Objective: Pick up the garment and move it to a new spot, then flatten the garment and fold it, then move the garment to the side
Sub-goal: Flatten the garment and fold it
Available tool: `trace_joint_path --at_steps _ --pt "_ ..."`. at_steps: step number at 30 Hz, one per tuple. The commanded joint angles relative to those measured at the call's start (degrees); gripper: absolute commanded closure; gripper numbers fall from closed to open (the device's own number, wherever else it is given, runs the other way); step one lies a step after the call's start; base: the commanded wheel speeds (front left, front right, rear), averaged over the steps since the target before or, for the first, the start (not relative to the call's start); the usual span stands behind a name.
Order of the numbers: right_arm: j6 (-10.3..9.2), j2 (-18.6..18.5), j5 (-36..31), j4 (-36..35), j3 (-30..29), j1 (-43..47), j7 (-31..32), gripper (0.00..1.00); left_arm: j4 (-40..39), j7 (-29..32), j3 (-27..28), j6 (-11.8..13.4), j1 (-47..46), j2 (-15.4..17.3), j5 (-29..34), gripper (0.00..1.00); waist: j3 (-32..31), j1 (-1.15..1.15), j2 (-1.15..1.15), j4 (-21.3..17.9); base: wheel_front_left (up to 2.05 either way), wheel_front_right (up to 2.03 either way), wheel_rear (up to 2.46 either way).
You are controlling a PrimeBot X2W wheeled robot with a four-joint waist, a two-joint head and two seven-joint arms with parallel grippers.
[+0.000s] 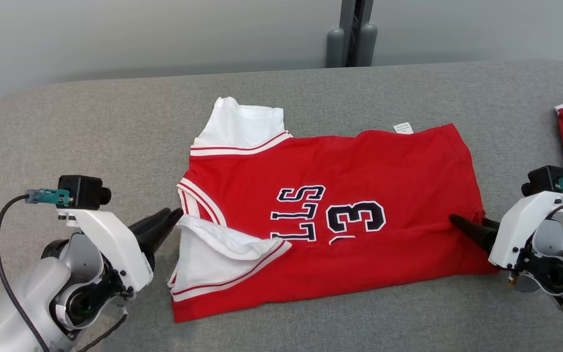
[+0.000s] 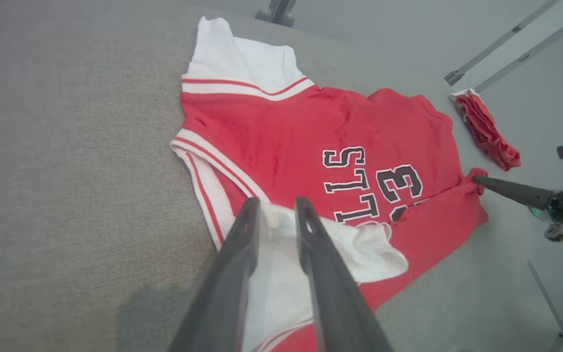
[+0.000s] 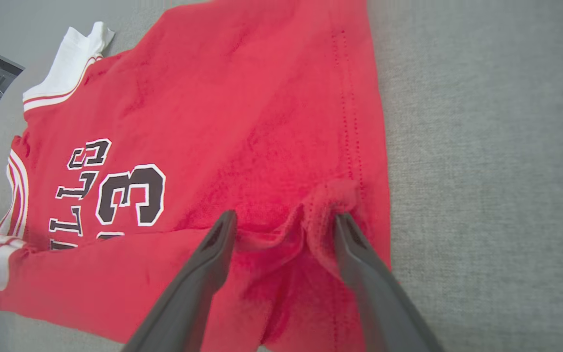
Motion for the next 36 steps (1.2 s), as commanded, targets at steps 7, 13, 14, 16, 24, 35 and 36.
trace_joint_path --at_steps 7,13,14,16,24,35,36 --pt "-0.02 -0.11 -3.02 1.08 -0.53 -0.62 -8.45 0.00 6.51 -13.38 5.77 4.49 -1.12 -5.15 1.40 0.00 -0.12 0.00 0.00 0.56 0.00 0.00 0.00" --pt "-0.01 -0.80 -9.33 1.27 -1.37 0.54 -23.73 0.00 8.51 -25.77 10.44 7.54 2.45 -8.17 4.41 0.00 -1.29 0.00 0.00 0.53 0.00 0.00 0.00" --pt "-0.01 -0.96 -10.66 1.54 -1.38 0.99 -26.15 0.00 8.04 -26.39 11.51 7.89 3.41 -8.57 5.01 0.00 -1.53 0.00 0.00 0.51 0.00 0.00 0.00" --pt "-0.01 -1.04 -12.24 1.86 -1.55 1.36 -28.03 0.00 7.61 -26.81 12.73 8.41 4.57 -8.85 6.15 0.00 -1.77 0.00 0.00 0.47 0.00 0.00 0.00" --pt "-0.02 1.95 -32.68 -2.73 -21.40 8.46 -30.90 0.00 1.66 -27.07 26.52 10.47 17.68 -17.77 23.15 0.00 -3.30 0.00 0.00 0.08 0.00 0.00 0.00" --pt "-0.02 17.70 -58.39 -21.40 -47.66 29.13 -30.84 0.00 7.53 -27.09 30.09 7.73 26.92 -27.44 37.78 0.00 -5.14 0.00 0.00 -0.60 0.00 0.00 0.00" --pt "-0.02 18.51 -59.06 -21.81 -48.16 29.99 -30.85 0.00 8.43 -27.09 30.23 7.61 27.30 -27.97 38.54 0.00 -5.22 0.00 0.00 -0.68 0.00 0.00 0.00"
